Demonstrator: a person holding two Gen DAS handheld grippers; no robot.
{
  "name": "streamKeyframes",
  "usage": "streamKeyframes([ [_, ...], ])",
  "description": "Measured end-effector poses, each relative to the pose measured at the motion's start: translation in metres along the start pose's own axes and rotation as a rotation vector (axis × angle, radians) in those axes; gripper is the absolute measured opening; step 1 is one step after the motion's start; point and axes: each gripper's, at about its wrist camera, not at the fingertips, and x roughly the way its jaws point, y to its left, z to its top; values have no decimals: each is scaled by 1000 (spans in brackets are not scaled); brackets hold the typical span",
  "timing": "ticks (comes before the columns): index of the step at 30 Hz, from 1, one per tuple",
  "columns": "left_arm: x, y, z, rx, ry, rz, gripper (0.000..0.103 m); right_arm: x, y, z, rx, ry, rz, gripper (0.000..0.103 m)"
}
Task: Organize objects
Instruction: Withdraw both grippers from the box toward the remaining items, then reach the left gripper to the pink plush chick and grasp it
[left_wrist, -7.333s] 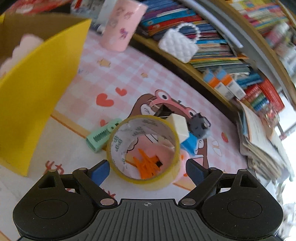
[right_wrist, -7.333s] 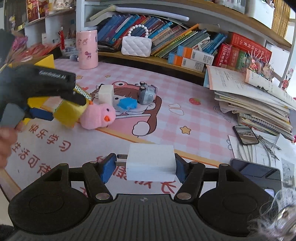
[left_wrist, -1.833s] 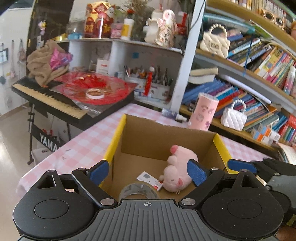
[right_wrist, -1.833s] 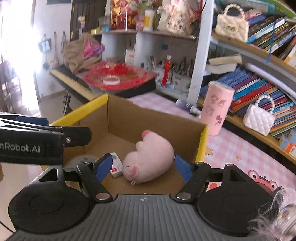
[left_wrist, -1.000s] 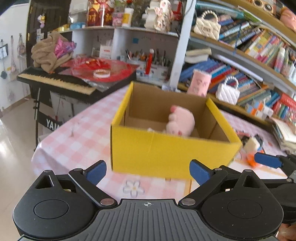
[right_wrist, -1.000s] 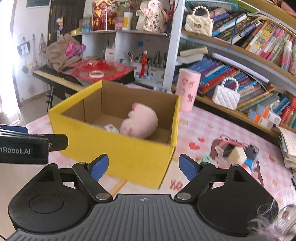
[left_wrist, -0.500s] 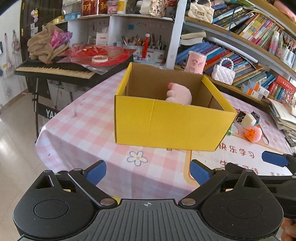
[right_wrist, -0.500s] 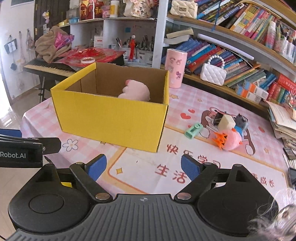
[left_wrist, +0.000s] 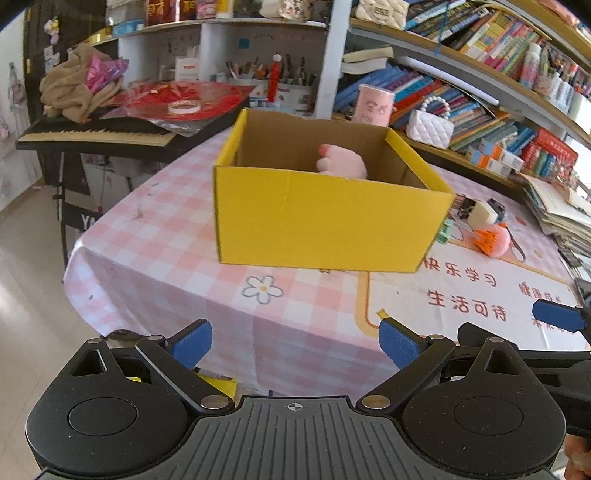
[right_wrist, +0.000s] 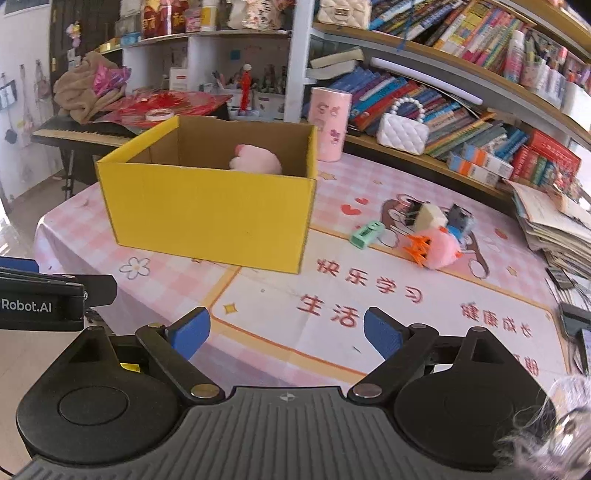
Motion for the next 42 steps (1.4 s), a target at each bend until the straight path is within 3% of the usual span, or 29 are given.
streamKeyframes([
  [22,16,-67,-4,159,49,-176,98,-29,-60,-38,166,42,-206,91],
  [42,52,-134,17,200,70,-213,98,-4,-129,-35,203,90,-235,91],
])
